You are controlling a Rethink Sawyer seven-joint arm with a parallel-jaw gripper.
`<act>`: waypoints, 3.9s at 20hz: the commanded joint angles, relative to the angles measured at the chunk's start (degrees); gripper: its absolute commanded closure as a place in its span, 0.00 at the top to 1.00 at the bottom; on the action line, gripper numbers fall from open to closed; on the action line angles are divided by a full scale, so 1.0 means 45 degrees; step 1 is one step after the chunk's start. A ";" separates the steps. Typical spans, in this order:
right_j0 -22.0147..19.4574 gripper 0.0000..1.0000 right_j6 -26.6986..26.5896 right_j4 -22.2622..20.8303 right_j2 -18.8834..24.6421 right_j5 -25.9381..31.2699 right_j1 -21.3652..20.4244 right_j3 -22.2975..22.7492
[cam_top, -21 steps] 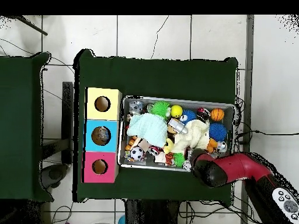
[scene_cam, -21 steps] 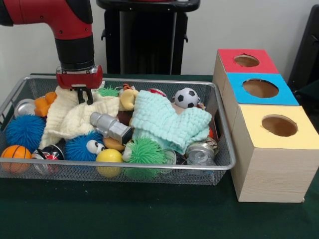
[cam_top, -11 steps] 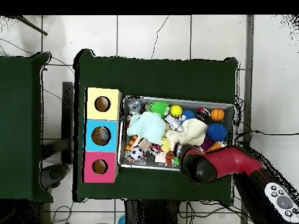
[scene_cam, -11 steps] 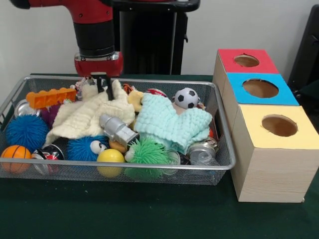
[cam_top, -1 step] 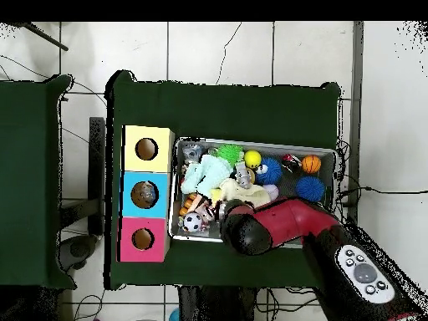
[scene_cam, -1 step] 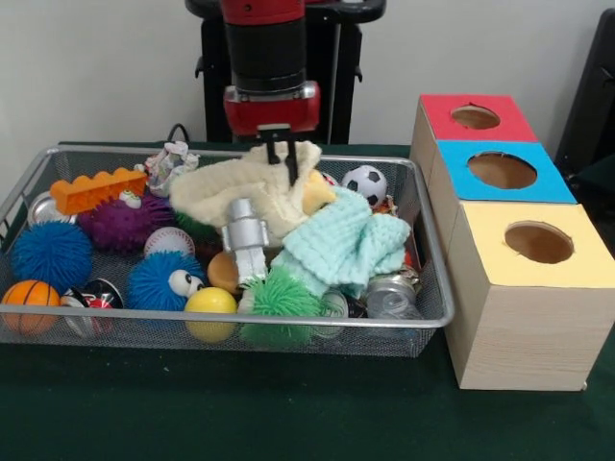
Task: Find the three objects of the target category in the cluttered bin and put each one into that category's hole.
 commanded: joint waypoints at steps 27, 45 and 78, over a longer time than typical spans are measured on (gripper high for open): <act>0.1670 1.00 0.1385 0.1402 -0.2505 -0.2848 0.0867 -0.0285; 0.0288 1.00 0.0157 -0.0614 -0.4552 -0.4874 0.3256 -0.0184; -0.0393 1.00 -0.0706 0.1291 -0.2393 -0.2061 0.0704 0.0854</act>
